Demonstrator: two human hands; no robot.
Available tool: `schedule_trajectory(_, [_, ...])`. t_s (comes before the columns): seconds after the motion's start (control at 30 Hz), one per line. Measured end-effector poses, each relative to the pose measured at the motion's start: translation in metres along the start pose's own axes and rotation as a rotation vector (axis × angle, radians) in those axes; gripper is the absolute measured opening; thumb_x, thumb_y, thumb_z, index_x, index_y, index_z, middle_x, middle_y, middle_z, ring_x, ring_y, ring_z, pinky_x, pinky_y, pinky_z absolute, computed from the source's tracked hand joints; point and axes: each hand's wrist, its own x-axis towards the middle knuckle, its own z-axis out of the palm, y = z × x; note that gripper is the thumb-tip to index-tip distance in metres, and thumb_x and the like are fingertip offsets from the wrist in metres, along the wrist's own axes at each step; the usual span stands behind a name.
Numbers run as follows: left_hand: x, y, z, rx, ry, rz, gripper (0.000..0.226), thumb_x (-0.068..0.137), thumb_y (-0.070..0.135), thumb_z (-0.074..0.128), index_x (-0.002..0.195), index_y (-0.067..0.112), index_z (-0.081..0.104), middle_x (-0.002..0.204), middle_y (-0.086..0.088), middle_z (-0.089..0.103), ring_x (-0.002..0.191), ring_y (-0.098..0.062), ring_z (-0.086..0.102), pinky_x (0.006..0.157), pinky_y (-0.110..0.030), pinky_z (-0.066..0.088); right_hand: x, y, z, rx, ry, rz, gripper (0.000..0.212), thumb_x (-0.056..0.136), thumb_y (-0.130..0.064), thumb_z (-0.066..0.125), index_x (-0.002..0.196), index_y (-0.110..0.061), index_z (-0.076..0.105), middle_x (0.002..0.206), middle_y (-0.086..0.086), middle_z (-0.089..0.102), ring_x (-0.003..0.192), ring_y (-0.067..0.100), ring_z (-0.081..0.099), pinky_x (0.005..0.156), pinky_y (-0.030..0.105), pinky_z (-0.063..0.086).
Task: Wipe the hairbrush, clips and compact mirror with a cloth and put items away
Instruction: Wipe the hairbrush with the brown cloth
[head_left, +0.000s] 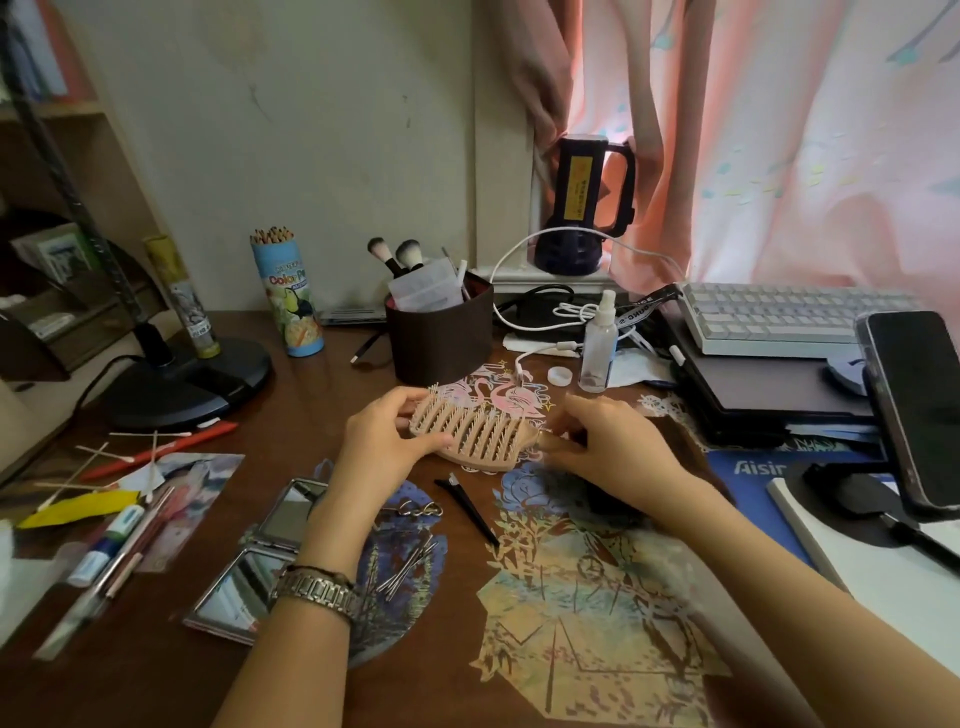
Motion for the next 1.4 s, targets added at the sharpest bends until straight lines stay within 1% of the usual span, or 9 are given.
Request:
schedule_trajectory(0.2, [0.003,-0.004,-0.002,-0.025,-0.013,-0.038,0.054,0.071,0.022,0.081,0.120,0.019,0.059,0.109,0.004,0.065,0.089,-0.003,0.058,0.076,-0.011,0.042,0.008,-0.006,0.004,-0.050,0.005,0.009,0.017,0.078,-0.024,0.069,0.094,-0.021,0.062,0.089,-0.007,0.068,0.080,0.015,0.061,0.066,0.025,0.043])
schedule_trajectory(0.47, [0.005,-0.006,-0.011,-0.093,0.015,-0.034,0.054,0.071,0.025,0.081,0.120,0.021,0.059,0.094,0.019,0.061,0.085,0.010,0.057,0.065,-0.003,0.043,0.013,-0.006,0.005,0.085,0.008,0.042,0.021,0.076,-0.035,0.074,0.090,-0.022,0.064,0.082,-0.010,0.067,0.071,0.007,0.058,0.057,0.016,0.038])
schedule_trajectory(0.63, [0.004,-0.004,-0.017,-0.137,0.020,0.005,0.058,0.069,0.036,0.081,0.121,0.029,0.057,0.112,0.016,0.061,0.099,0.003,0.057,0.077,-0.009,0.042,0.012,-0.003,0.004,0.247,0.001,0.062,0.017,0.077,-0.035,0.073,0.086,-0.023,0.066,0.076,-0.012,0.067,0.071,0.002,0.061,0.067,0.027,0.053])
schedule_trajectory(0.77, [0.005,-0.003,-0.014,-0.145,0.012,0.048,0.060,0.067,0.041,0.081,0.120,0.037,0.053,0.119,0.021,0.054,0.103,0.006,0.051,0.082,-0.010,0.039,0.013,-0.001,0.001,0.315,-0.027,0.086,0.012,0.079,-0.033,0.072,0.086,-0.025,0.066,0.075,-0.012,0.068,0.072,-0.003,0.061,0.068,0.022,0.052])
schedule_trajectory(0.9, [0.007,-0.010,-0.008,-0.215,-0.020,0.036,0.063,0.070,0.039,0.079,0.124,0.041,0.049,0.135,0.016,0.047,0.122,-0.004,0.043,0.098,-0.024,0.039,0.012,-0.001,-0.001,0.370,-0.059,0.097,0.015,0.080,-0.039,0.070,0.086,-0.025,0.066,0.076,-0.011,0.069,0.073,-0.004,0.061,0.066,0.020,0.052])
schedule_trajectory(1.0, [0.006,-0.009,-0.004,-0.298,-0.021,0.045,0.061,0.072,0.035,0.079,0.124,0.042,0.047,0.129,0.021,0.049,0.121,0.001,0.044,0.105,-0.025,0.036,0.010,-0.002,-0.002,0.393,-0.068,0.104,0.021,0.079,-0.044,0.068,0.086,-0.025,0.066,0.078,-0.010,0.069,0.074,-0.002,0.062,0.069,0.020,0.053])
schedule_trajectory(1.17, [0.006,-0.006,0.001,-0.351,0.046,0.040,0.064,0.067,0.039,0.080,0.122,0.035,0.046,0.128,0.014,0.051,0.118,-0.002,0.047,0.097,-0.016,0.034,0.006,-0.002,0.000,0.415,-0.032,0.100,0.022,0.078,-0.043,0.071,0.090,-0.026,0.065,0.080,-0.010,0.069,0.075,-0.002,0.062,0.071,0.020,0.052])
schedule_trajectory(1.3, [0.004,-0.002,0.004,-0.365,0.086,0.040,0.062,0.065,0.046,0.077,0.117,0.034,0.046,0.118,0.016,0.052,0.111,0.000,0.051,0.093,-0.019,0.042,0.005,-0.001,0.008,0.320,-0.015,0.073,0.037,0.067,-0.026,0.082,0.093,-0.029,0.056,0.085,-0.011,0.066,0.079,0.004,0.062,0.073,0.035,0.054])
schedule_trajectory(1.4, [0.002,0.004,0.006,-0.353,0.139,0.037,0.056,0.069,0.042,0.078,0.115,0.030,0.048,0.109,0.020,0.053,0.103,0.003,0.053,0.081,-0.015,0.045,0.004,-0.002,0.013,0.284,0.035,0.035,0.034,0.070,-0.020,0.079,0.090,-0.029,0.054,0.084,-0.012,0.062,0.077,0.008,0.061,0.069,0.038,0.054])
